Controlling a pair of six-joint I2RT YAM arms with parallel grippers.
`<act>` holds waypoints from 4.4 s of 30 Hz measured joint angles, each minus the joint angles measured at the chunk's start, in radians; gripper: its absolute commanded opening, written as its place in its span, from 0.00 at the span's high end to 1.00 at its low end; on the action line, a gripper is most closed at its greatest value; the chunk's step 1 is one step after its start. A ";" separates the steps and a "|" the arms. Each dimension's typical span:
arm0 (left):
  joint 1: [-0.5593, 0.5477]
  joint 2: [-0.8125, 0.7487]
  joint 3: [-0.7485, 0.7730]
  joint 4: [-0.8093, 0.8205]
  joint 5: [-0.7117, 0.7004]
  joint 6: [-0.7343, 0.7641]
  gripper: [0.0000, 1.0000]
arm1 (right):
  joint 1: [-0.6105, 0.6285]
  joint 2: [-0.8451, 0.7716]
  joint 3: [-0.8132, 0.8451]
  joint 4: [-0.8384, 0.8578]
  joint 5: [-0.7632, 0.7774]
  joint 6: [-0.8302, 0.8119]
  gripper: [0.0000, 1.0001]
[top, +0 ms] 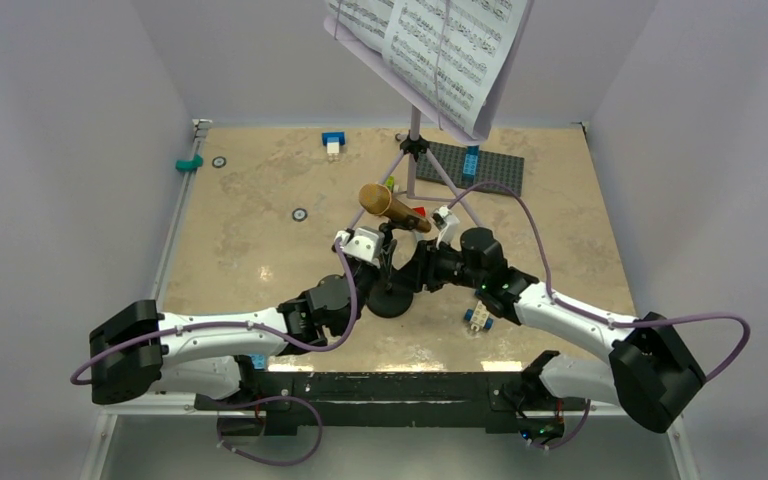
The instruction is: Pack up the instrument practice props
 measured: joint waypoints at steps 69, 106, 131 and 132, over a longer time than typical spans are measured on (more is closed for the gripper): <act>0.005 0.034 0.006 0.002 -0.013 -0.066 1.00 | 0.690 0.037 0.003 0.072 1.281 -0.704 0.25; -0.015 0.108 -0.083 0.019 0.140 0.050 1.00 | 0.322 -0.472 0.006 -0.542 0.736 -0.159 0.26; -0.022 -0.179 -0.156 -0.198 0.160 -0.052 0.27 | 0.317 -0.522 0.009 -0.581 0.736 -0.161 0.25; -0.022 -0.203 -0.163 -0.196 0.166 -0.052 0.26 | 0.317 -0.524 0.011 -0.585 0.736 -0.161 0.25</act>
